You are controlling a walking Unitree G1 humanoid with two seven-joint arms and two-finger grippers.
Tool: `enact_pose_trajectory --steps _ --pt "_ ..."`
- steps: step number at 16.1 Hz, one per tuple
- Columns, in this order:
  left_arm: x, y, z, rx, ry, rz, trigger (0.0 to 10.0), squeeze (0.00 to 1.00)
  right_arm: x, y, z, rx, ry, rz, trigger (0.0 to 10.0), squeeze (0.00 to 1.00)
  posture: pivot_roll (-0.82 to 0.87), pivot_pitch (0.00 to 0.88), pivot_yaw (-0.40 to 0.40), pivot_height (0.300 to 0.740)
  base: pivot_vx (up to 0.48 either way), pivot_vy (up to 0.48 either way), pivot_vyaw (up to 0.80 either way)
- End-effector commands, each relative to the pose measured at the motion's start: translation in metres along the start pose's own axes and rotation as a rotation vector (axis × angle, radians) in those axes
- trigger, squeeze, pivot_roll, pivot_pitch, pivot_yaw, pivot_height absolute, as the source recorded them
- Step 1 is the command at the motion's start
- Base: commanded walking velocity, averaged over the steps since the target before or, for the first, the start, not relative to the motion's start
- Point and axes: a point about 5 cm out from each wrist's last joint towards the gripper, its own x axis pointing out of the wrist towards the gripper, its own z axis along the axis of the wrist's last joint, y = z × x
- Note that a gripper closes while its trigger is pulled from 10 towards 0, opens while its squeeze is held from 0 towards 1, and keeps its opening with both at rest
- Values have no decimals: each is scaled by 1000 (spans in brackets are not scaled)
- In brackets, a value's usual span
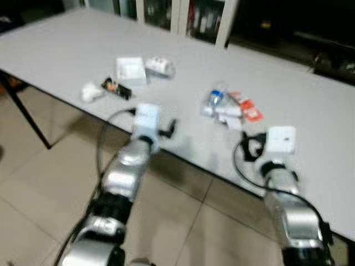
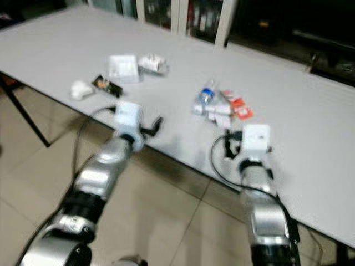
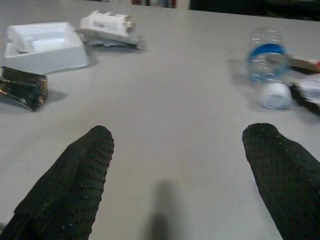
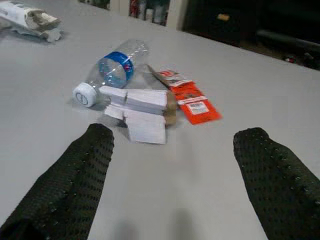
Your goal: Picking trash to rubbish bin
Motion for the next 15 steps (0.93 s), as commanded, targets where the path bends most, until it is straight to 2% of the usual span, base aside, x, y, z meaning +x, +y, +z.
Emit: enact_pose_trajectory --steps 1,3,11,15 --pt "2 -15 1 1 2 -44 10000 0 -2 -14 2 -3 -5 -44 10000 0 170 99 -62 740 401 0 0" --pt "3 -16 2 2 -2 -50 10000 0 -2 -15 2 -2 -5 -49 10000 0 170 99 -62 740 450 0 0" --pt "3 -21 -3 0 15 -63 10000 0 -5 -12 2 10 -10 -53 10000 0 168 99 -64 740 0 0 0" --pt "4 -25 -5 -7 17 -85 10000 0 -12 -9 11 30 -47 -66 10000 0 168 109 -66 740 0 0 0"
